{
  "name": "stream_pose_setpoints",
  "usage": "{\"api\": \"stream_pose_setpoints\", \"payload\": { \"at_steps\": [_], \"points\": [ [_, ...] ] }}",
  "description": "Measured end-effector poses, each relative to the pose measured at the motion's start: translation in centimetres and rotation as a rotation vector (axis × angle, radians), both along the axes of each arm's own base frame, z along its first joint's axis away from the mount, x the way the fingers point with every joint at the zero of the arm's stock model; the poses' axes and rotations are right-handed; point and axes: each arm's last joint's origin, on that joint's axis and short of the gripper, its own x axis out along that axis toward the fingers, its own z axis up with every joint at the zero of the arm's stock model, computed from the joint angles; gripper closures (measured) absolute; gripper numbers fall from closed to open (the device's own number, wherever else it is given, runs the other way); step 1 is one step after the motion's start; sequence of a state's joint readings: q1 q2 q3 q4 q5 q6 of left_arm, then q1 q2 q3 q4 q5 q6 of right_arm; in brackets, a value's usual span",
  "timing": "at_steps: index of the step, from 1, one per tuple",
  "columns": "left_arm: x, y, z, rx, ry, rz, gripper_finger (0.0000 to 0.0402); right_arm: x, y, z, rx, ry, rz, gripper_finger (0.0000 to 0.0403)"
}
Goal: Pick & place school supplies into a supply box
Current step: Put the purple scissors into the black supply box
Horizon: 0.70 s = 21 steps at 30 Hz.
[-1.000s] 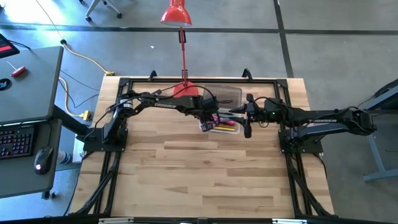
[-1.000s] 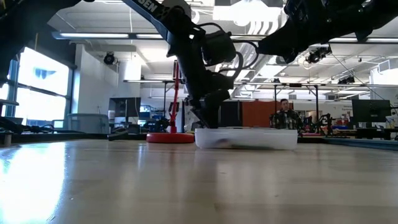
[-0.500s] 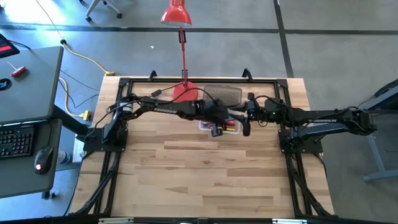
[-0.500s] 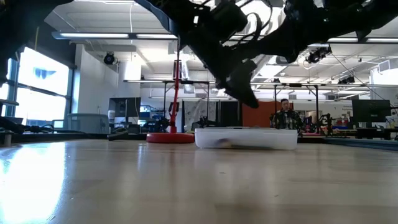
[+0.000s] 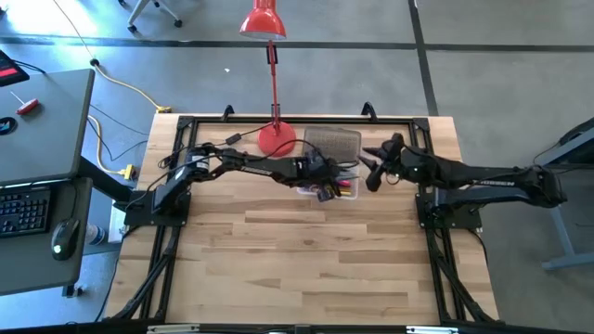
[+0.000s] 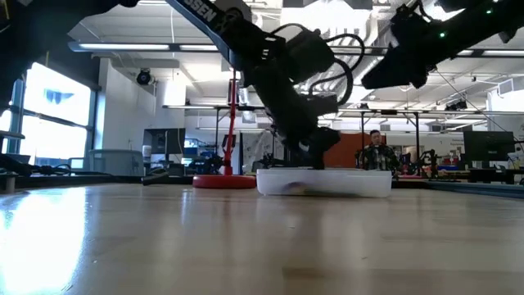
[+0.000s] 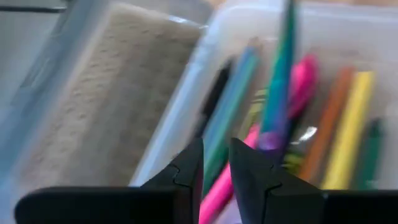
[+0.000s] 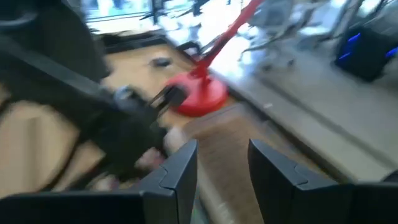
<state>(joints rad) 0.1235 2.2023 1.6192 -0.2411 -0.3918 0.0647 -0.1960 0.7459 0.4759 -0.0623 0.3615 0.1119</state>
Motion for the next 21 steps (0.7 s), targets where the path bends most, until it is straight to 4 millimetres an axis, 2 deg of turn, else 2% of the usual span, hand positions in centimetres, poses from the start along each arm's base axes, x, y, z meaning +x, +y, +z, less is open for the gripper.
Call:
{"api": "stream_pose_setpoints", "payload": {
  "at_steps": [3, 5, 9, 12, 15, 21],
  "points": [
    [-0.5, -0.2, 1.4, 0.015, -0.01, 0.057, 0.0307, -0.7, 0.3, 0.1, 0.073, -0.022, 0.042, 0.0284],
    [-0.7, -0.3, 3.5, 0.02, -0.055, 0.065, 0.0327, -0.9, 0.4, 0.0, 0.089, -0.011, 0.054, 0.0297],
    [-2.0, -1.0, 7.5, 0.053, -0.062, 0.086, 0.0385, -0.6, 0.5, -0.9, 0.123, 0.069, 0.099, 0.0351],
    [-3.6, -1.1, 11.0, 0.063, -0.09, 0.14, 0.0379, 0.2, 0.5, -1.8, 0.137, 0.139, 0.168, 0.0393],
    [-5.8, -1.2, 14.3, 0.036, -0.127, 0.188, 0.0366, 1.2, 0.6, -3.2, 0.183, 0.23, 0.243, 0.039],
    [-9.3, -2.8, 16.9, -0.015, -0.069, 0.218, 0.0391, 3.6, 0.1, -6.9, 0.201, 0.438, 0.265, 0.0399]
  ]
}}
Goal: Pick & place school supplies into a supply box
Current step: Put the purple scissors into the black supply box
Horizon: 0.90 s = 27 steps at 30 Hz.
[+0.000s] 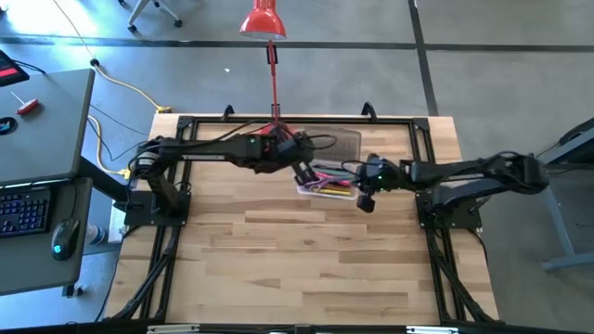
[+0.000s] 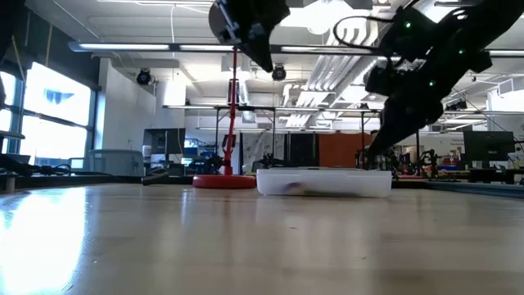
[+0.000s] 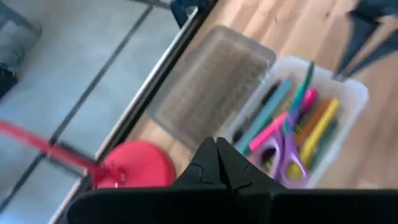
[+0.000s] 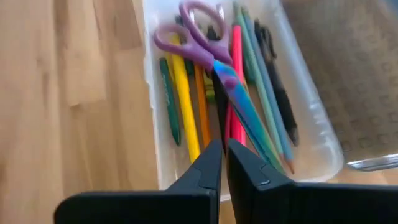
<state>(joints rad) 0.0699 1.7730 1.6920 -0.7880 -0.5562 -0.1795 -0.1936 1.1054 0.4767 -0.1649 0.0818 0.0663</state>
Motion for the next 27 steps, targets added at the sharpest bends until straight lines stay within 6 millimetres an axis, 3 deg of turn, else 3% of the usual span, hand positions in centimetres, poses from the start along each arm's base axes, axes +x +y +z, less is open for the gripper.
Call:
{"api": "stream_pose_setpoints", "payload": {
  "at_steps": [6, 11, 15, 20, 27],
  "points": [
    [-0.9, -1.9, -0.1, 0.006, 0.035, 0.046, 0.0366, 1.2, -0.5, -1.9, -0.026, 0.062, -0.023, 0.0401],
    [-0.5, -3.1, -1.2, 0.004, 0.05, 0.015, 0.0386, 1.4, -0.6, -2.5, -0.043, 0.093, -0.064, 0.0402],
    [-0.4, -3.1, -1.2, 0.01, 0.029, 0.018, 0.039, 1.3, -0.9, -2.4, -0.118, 0.103, -0.145, 0.0402],
    [-0.3, -2.9, -1.2, 0.023, 0.016, 0.032, 0.0361, 1.1, -1.3, -2.3, -0.216, 0.118, -0.248, 0.0403],
    [-0.3, -3.0, -1.2, 0.017, 0.016, 0.027, 0.0385, 1.5, -0.6, -2.4, -0.074, 0.08, -0.067, 0.0403]
  ]
}}
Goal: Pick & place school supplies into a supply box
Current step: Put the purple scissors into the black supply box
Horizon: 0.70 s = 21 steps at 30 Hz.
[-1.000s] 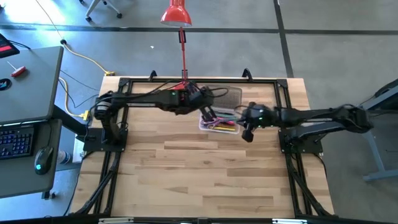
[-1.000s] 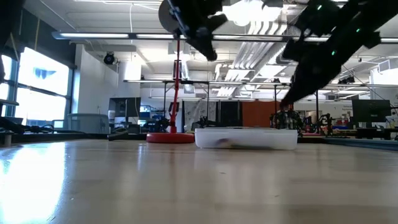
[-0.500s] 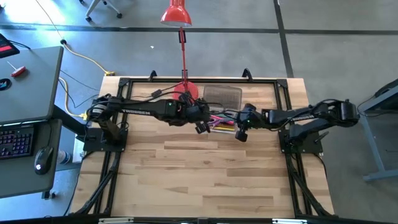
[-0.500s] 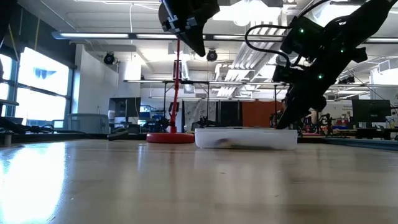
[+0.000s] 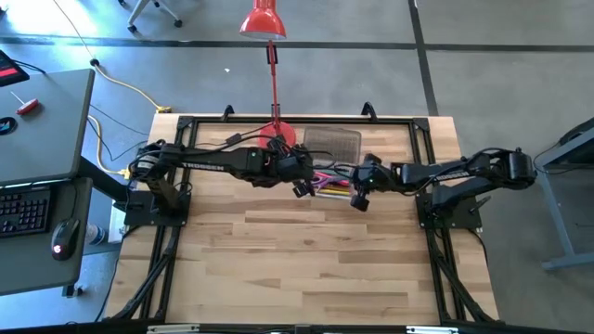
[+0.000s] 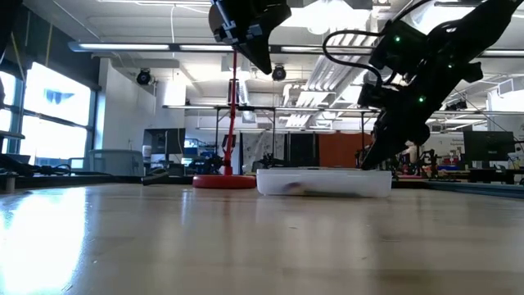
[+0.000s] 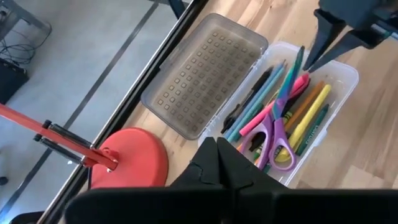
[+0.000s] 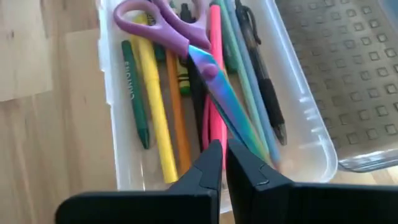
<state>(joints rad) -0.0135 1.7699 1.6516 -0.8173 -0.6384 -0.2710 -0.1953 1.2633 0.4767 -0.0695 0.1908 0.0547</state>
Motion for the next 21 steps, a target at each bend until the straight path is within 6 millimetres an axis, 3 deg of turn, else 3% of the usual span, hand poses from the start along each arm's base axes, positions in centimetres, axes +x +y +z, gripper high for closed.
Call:
{"api": "stream_pose_setpoints", "payload": {
  "at_steps": [4, 12, 15, 21],
  "points": [
    [0.02, 0.0, 0.03, 0.001, -0.002, -0.002, 0.0391, -0.05, -0.14, 0.01, -0.017, 0.001, -0.037, 0.0403],
    [0.04, 0.05, 0.09, 0.02, -0.007, 0.011, 0.0352, -0.25, -0.69, -0.01, -0.039, 0.011, -0.089, 0.0402],
    [0.03, 0.06, 0.09, 0.023, -0.006, 0.013, 0.0365, -0.22, -0.64, -0.05, 0.039, -0.004, -0.035, 0.0402],
    [0.03, 0.06, 0.09, 0.023, -0.006, 0.014, 0.0391, -0.48, -0.67, -0.2, 0.031, 0.029, -0.056, 0.0402]
  ]
}}
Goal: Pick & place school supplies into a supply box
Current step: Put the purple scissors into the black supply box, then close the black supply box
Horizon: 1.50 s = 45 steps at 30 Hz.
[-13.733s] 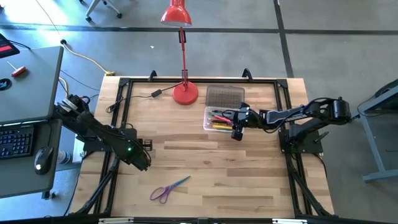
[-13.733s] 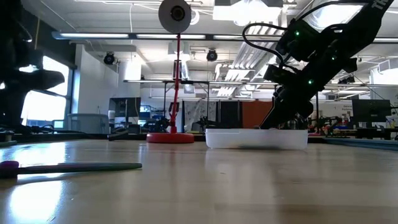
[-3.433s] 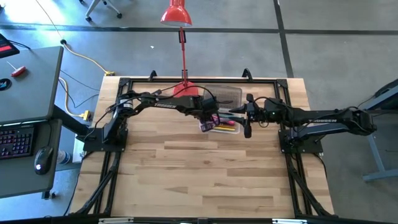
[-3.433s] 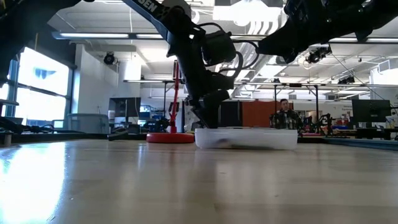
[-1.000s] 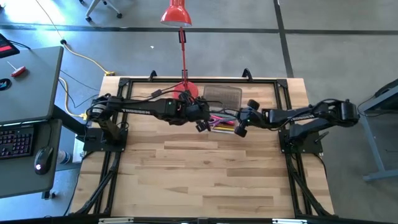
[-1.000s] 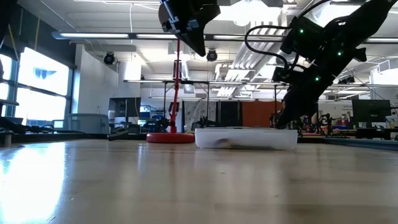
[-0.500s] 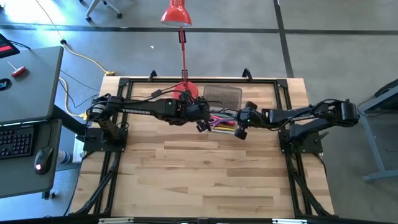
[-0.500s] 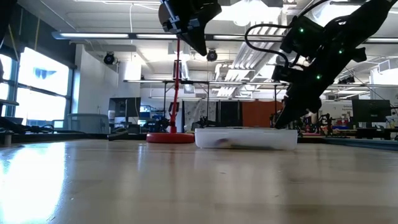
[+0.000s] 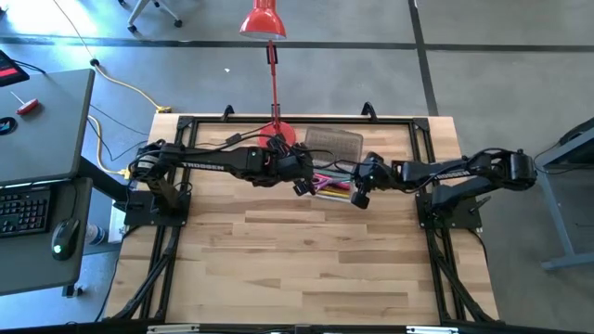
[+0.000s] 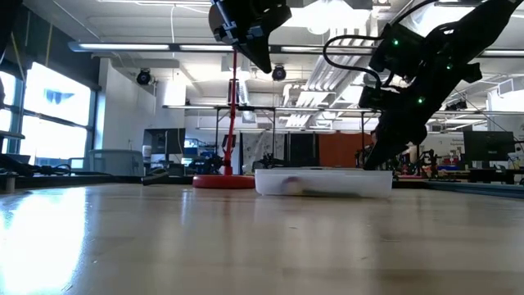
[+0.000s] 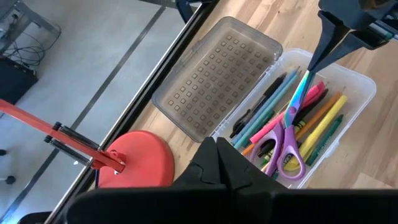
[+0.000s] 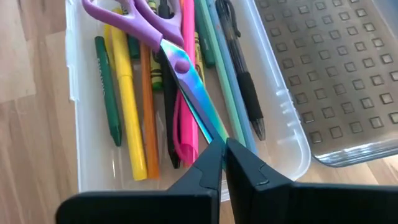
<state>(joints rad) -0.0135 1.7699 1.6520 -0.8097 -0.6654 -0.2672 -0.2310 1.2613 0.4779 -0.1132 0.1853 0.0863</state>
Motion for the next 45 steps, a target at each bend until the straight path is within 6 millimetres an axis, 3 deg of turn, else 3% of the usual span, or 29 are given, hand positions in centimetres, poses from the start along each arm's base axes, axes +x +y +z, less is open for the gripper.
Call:
{"api": "stream_pose_setpoints", "payload": {
  "at_steps": [8, 18, 26, 34, 45],
  "points": [
    [0.0, 0.0, 0.0, 0.0, 0.0, 0.0, 0.0356, 0.1, -0.4, 0.2, -0.133, 0.011, -0.059, 0.0402],
    [0.0, 0.0, 0.0, 0.001, 0.002, 0.001, 0.0388, 0.5, 0.6, 0.8, 0.001, -0.081, 0.119, 0.0403],
    [0.0, 0.1, 0.0, 0.018, 0.0, 0.013, 0.036, 0.0, 0.1, 0.0, -0.042, 0.016, 0.018, 0.0403],
    [0.0, 0.0, 0.1, 0.018, 0.0, 0.013, 0.0384, -0.3, -1.1, -0.2, -0.086, 0.031, -0.066, 0.0403],
    [0.0, 0.1, 0.0, 0.022, 0.006, 0.009, 0.0367, 0.3, -1.2, 0.9, -0.105, -0.079, -0.035, 0.0403]
  ]
}}
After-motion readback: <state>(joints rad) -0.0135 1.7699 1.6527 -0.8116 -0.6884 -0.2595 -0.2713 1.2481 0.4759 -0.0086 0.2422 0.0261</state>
